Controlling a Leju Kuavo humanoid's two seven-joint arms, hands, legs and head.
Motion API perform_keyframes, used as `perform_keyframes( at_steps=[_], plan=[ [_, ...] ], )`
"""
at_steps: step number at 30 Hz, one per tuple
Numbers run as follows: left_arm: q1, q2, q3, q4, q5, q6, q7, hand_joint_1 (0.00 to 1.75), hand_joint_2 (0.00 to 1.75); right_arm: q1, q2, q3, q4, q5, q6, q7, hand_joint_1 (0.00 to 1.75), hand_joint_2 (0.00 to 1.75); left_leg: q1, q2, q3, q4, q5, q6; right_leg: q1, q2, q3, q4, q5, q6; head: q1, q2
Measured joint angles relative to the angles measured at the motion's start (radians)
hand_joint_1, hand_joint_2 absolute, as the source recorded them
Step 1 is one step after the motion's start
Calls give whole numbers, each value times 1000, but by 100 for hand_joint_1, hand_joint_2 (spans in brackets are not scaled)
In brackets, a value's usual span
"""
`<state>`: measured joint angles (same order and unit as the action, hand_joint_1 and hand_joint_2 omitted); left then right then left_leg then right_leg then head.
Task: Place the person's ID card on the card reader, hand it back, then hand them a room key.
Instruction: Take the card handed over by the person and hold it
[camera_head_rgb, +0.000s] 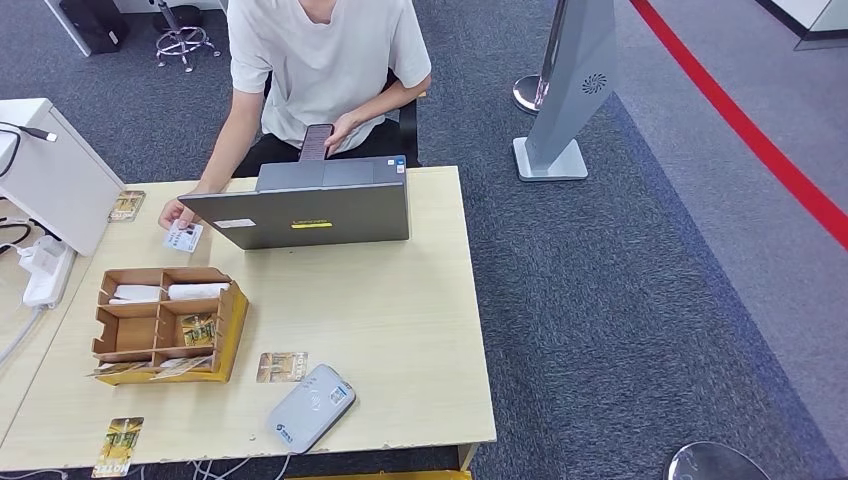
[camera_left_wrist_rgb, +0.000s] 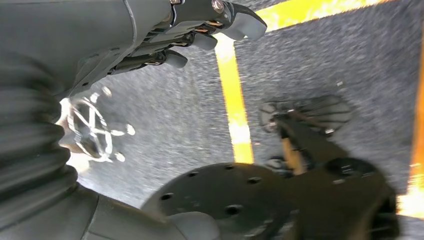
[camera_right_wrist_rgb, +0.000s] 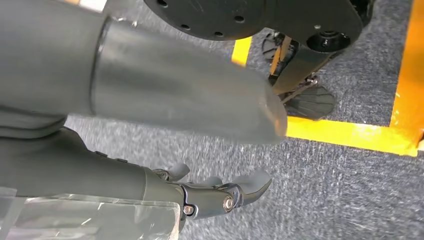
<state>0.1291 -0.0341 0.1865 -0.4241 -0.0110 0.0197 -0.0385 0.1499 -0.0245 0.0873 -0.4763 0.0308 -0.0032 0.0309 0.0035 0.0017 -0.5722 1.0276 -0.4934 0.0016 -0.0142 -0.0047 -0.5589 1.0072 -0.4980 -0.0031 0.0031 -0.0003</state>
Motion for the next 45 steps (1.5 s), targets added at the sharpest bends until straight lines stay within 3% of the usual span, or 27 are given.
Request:
perform_keyframes(
  at_steps=[1,3,7,13,22,36,45],
  plan=[
    [3,4,-24,0,3,-4,10,0,175,0,2,-9,9,-9,1,-8,0,175,0,0,0,0,0,0,0,0,0,0,0,0,0,0],
    [7,9,-46,0,10,-11,27,0,175,-1,3,-25,27,-24,2,-21,0,175,0,0,0,0,0,0,0,0,0,0,0,0,0,0],
    [2,9,-6,-1,30,-15,50,0,175,-9,4,-45,67,-47,-6,-38,0,0,0,0,0,0,0,0,0,0,0,0,0,0,0,0],
    [-17,-11,138,-40,51,-14,71,0,175,-29,4,-59,119,-72,-32,-51,0,0,0,0,1,0,0,0,0,0,0,0,0,0,0,0],
    [-48,-77,413,-182,62,5,75,0,175,-61,4,-59,186,-105,-76,-63,0,0,0,0,0,0,0,0,0,0,0,0,0,0,0,0],
    [-102,-100,817,-470,107,36,19,0,175,-117,8,-47,309,-174,-142,-103,0,0,1,0,0,0,0,0,1,0,0,0,0,0,0,0],
    [-107,-103,854,-515,117,37,12,0,175,-123,10,-40,323,-184,-148,-108,0,0,1,0,0,0,0,0,1,0,0,0,0,0,0,0]
  ],
)
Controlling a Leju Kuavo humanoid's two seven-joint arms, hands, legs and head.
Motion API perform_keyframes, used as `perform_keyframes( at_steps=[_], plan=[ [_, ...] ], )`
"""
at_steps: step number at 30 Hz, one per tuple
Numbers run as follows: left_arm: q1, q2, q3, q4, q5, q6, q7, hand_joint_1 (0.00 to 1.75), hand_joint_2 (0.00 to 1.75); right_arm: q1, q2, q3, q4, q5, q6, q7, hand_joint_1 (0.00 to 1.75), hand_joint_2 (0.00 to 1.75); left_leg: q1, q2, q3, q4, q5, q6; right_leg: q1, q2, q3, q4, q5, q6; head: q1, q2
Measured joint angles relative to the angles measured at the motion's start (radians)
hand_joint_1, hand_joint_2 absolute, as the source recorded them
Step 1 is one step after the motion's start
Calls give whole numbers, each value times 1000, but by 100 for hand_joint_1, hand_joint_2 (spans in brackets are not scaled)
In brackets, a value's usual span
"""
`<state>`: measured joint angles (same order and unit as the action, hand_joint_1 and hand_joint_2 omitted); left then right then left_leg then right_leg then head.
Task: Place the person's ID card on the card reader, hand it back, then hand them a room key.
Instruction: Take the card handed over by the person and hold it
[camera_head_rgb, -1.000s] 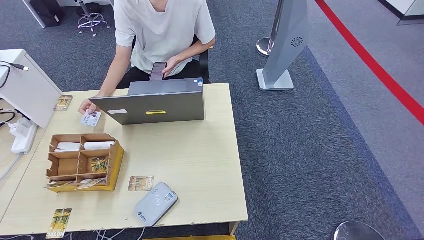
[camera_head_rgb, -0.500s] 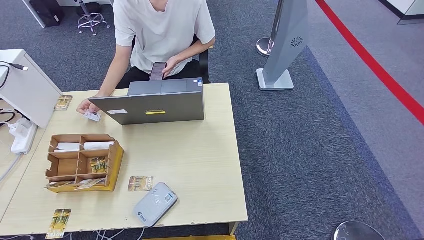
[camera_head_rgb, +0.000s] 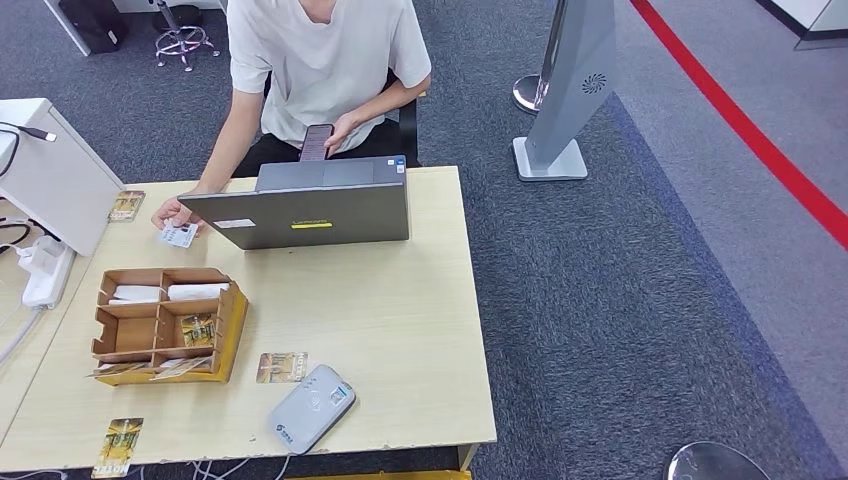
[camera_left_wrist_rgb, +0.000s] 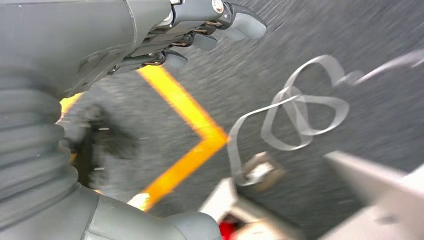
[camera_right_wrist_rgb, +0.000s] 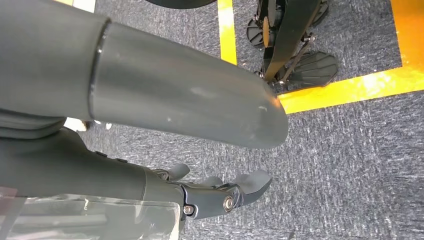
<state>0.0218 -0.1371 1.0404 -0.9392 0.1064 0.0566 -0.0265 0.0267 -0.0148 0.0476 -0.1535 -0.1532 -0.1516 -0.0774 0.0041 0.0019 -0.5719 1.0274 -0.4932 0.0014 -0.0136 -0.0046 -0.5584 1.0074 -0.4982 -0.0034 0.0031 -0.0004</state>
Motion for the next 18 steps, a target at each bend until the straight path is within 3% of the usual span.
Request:
perform_keyframes(
  at_steps=[3,7,13,18],
  plan=[
    [-8,-6,61,-74,18,3,-12,0,175,-10,3,13,23,-17,-11,-8,0,0,0,0,0,0,0,0,0,0,0,0,0,0,0,0],
    [-19,-13,190,-367,95,5,-89,0,175,-34,13,95,85,-99,-43,-35,0,0,0,0,0,0,0,0,0,0,0,0,0,0,0,0],
    [-18,-5,199,-599,166,3,-134,0,175,-44,20,177,111,-162,-53,-43,0,0,0,0,0,0,0,0,0,0,0,0,0,0,0,0],
    [-12,32,177,-744,207,25,-169,0,175,-49,23,243,123,-201,-58,-43,0,0,0,0,0,0,0,0,0,0,0,0,0,0,0,0]
  ],
)
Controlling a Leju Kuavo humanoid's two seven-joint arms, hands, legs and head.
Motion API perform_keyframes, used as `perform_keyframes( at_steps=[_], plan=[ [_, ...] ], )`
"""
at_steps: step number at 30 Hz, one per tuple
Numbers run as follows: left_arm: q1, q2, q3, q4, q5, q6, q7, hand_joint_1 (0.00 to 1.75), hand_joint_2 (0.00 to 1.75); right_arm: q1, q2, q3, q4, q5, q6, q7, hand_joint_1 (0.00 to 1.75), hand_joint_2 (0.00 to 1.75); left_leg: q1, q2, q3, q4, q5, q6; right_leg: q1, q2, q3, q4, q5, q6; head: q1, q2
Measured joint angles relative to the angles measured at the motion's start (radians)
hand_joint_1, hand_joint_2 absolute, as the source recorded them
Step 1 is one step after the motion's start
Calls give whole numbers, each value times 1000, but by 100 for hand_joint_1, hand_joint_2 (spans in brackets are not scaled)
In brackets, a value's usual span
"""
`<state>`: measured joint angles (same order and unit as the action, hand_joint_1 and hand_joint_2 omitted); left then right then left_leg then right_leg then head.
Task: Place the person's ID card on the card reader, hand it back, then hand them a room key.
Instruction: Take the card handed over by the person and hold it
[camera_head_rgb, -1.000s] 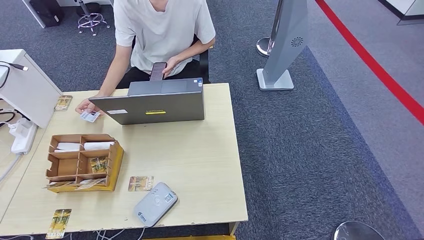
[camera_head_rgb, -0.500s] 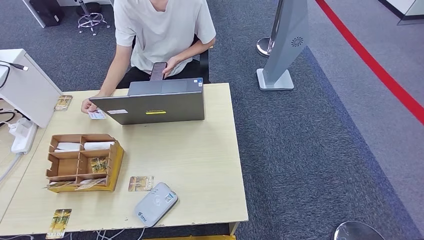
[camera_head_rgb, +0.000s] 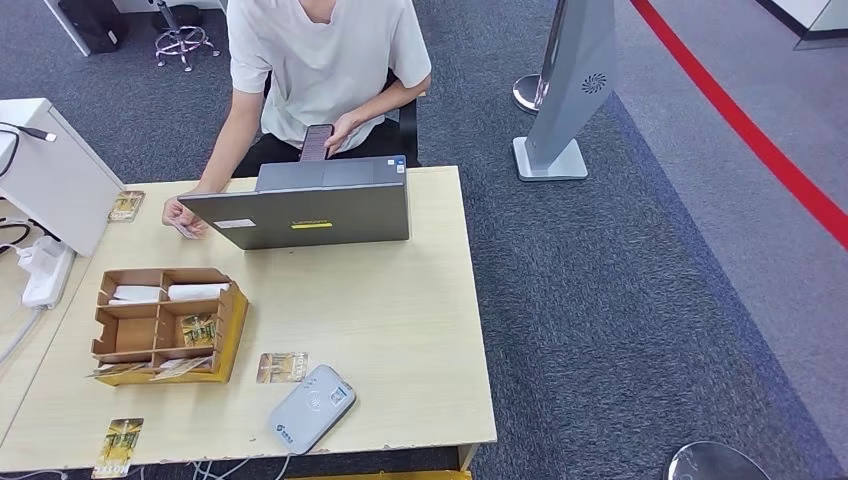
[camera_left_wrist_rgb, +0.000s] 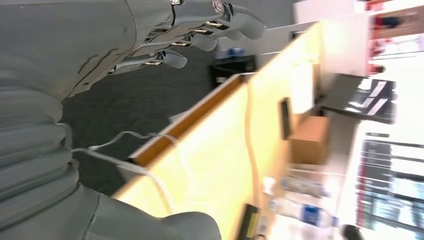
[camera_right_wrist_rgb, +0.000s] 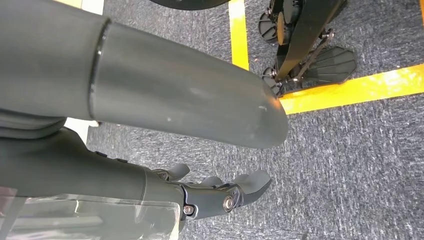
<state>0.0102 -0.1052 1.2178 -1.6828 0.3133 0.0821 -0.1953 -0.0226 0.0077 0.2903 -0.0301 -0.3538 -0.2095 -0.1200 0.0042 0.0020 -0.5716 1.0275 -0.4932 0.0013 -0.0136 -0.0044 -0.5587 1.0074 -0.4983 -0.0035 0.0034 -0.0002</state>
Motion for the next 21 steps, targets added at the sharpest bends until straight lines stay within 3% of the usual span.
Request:
perform_keyframes(
  at_steps=[8,21],
  plan=[
    [-5,113,-130,-133,-30,117,-71,0,175,-8,1,93,8,-54,-1,2,0,0,1,1,1,0,1,-1,0,0,0,0,0,0,0,0],
    [-105,244,-395,-151,-388,226,-57,0,175,-14,5,186,10,-95,2,6,0,0,1,3,1,0,1,-1,1,3,0,0,1,-1,0,0]
  ],
)
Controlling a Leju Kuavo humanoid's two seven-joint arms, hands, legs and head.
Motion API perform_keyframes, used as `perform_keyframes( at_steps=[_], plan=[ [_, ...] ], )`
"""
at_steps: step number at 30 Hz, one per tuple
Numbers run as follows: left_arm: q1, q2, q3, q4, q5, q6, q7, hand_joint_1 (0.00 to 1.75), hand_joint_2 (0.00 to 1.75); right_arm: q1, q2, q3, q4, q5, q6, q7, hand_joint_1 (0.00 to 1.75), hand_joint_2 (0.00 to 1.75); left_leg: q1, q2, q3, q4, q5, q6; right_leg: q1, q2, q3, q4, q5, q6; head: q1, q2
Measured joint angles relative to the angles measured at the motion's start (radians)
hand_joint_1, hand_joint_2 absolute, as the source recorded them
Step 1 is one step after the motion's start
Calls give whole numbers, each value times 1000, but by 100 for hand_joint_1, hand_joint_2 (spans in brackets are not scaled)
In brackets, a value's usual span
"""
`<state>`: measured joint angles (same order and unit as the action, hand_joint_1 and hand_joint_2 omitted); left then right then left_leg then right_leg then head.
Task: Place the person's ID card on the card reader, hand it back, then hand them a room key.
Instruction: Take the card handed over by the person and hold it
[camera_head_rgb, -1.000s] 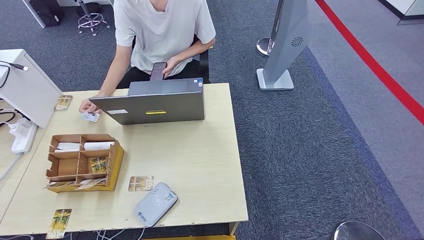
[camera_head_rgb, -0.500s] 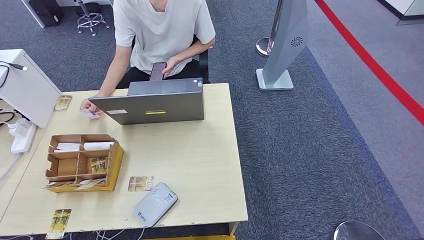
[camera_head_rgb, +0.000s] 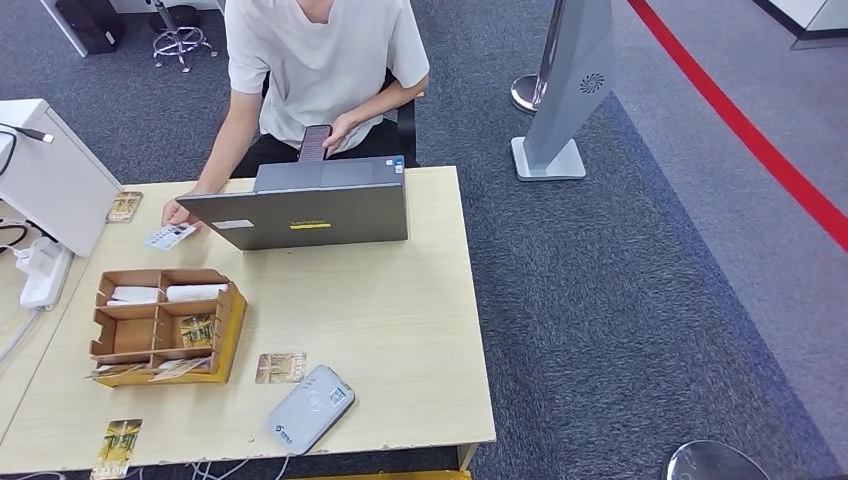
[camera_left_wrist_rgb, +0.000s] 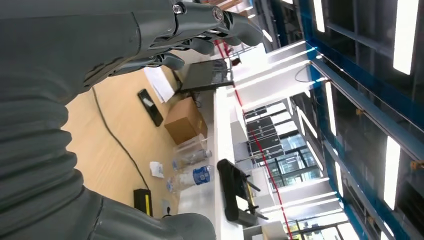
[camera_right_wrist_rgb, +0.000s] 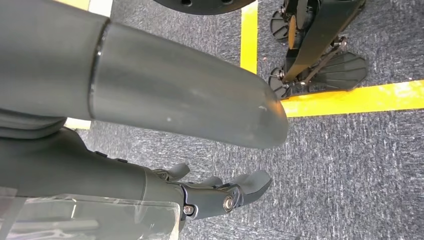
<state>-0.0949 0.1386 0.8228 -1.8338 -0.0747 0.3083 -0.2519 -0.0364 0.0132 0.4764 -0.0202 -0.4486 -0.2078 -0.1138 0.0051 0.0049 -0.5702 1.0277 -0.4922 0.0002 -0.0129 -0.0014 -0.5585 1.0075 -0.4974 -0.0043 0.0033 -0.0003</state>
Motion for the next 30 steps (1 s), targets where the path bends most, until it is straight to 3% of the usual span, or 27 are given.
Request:
perform_keyframes(
  at_steps=[30],
  plan=[
    [-259,197,-598,122,-912,138,166,0,175,-10,1,184,8,-96,9,6,0,0,0,1,0,1,0,0,0,1,-1,0,0,0,0,0]
  ],
)
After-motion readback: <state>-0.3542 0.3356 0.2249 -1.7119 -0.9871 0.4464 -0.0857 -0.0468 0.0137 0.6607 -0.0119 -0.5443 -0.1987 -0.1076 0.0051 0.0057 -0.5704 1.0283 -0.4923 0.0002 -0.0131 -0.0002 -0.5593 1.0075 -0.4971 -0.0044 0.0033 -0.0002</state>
